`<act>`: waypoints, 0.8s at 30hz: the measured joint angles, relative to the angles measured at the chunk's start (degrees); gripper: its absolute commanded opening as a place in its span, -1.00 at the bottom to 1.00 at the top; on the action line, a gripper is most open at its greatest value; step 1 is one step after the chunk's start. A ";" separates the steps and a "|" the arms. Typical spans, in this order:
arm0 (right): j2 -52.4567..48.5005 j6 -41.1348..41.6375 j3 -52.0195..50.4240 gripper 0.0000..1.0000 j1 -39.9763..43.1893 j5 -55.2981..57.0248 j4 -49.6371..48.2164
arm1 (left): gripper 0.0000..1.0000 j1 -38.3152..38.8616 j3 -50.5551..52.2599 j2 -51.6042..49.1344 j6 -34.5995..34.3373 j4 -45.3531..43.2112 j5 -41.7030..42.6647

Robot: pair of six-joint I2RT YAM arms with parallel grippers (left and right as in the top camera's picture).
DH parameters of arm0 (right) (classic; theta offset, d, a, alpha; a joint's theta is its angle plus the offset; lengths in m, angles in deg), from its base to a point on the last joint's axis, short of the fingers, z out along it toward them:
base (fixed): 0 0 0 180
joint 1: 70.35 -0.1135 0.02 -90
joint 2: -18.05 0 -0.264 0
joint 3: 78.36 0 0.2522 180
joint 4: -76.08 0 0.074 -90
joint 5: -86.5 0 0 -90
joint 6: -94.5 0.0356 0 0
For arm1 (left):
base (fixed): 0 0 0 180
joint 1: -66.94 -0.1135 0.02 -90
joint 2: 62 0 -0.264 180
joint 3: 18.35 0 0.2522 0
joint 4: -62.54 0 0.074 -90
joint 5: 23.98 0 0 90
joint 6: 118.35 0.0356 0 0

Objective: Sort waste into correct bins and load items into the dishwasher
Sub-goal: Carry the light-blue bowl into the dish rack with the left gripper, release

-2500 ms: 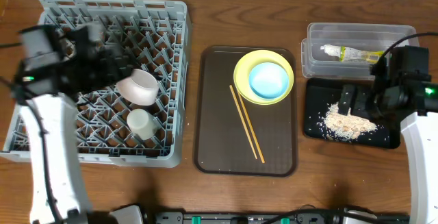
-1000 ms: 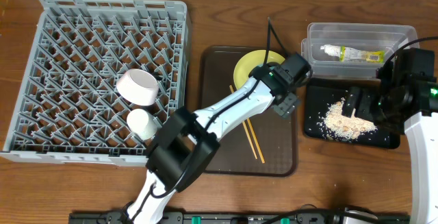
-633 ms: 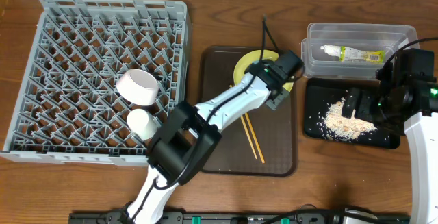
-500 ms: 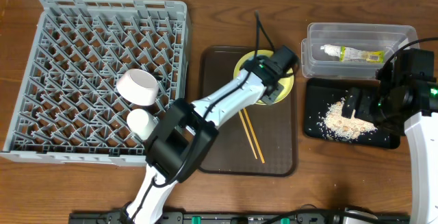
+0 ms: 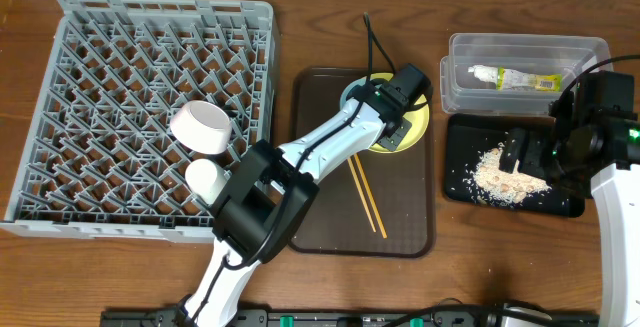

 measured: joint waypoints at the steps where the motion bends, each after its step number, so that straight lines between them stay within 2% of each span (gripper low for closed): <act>1: 0.00 0.00 0.00 0.98 0.00 0.00 0.02 | -0.63 -0.02 0.00 -0.13 -0.07 0.00 0.04; 4: 0.00 0.00 0.00 0.98 0.00 0.00 0.07 | -0.85 0.00 0.00 -0.28 -0.13 -0.07 0.17; 15: 0.00 0.00 0.00 0.98 0.00 0.00 0.26 | -0.85 -0.02 0.00 1.14 0.04 1.57 0.20; 19: 0.00 0.00 0.00 0.99 0.00 0.00 0.33 | -0.85 -0.50 0.07 6.62 0.02 4.26 0.37; 24: 0.00 0.00 0.00 0.98 0.00 0.00 0.33 | -0.85 -4.35 0.04 18.25 0.02 6.12 2.89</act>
